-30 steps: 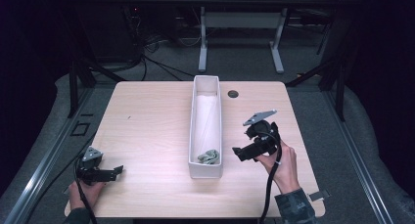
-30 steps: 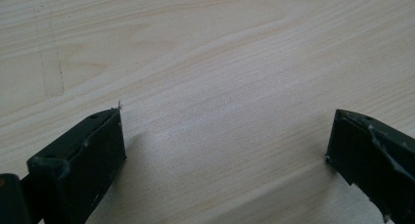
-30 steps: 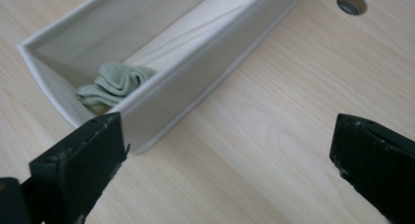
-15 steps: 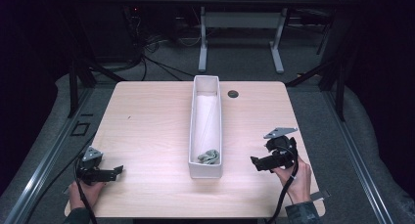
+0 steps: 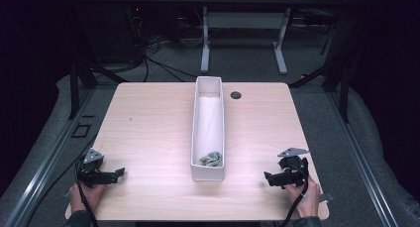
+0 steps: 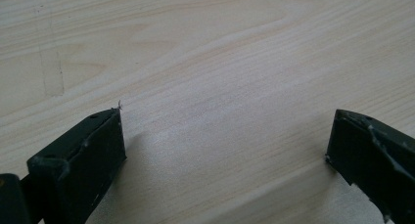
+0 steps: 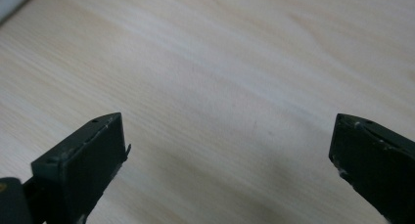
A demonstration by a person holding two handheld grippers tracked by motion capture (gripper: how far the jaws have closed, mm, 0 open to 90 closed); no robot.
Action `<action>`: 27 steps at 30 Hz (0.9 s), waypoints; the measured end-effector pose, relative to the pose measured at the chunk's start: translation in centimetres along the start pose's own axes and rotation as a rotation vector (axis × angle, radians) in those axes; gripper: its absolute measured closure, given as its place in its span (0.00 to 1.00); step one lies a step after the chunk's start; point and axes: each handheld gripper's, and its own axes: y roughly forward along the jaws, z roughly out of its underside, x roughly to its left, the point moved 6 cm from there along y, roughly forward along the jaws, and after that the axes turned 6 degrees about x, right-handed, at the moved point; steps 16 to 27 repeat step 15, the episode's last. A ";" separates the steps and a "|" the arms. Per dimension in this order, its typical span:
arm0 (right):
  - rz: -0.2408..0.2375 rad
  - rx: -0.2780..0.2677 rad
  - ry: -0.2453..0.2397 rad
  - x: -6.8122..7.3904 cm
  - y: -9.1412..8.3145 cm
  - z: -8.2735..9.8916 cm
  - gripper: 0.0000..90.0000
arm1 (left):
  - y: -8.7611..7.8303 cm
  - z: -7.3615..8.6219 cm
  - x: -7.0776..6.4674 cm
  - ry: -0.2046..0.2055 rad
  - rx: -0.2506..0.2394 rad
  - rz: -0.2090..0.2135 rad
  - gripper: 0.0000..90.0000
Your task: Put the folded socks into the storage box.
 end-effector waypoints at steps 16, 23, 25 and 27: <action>-0.007 -0.108 0.064 -1.1 1.6 2.3 0.00 | 0.0 0.0 0.0 0.002 0.001 0.000 0.01; -0.007 -0.108 0.064 -1.1 1.6 2.3 0.00 | 0.0 0.0 0.0 0.002 0.001 0.000 0.01; -0.007 -0.108 0.064 -1.1 1.6 2.3 0.00 | 0.0 0.0 0.0 0.002 0.001 0.000 0.01; -0.007 -0.108 0.064 -1.1 1.6 2.3 0.00 | 0.0 0.0 0.0 0.002 0.001 0.000 0.01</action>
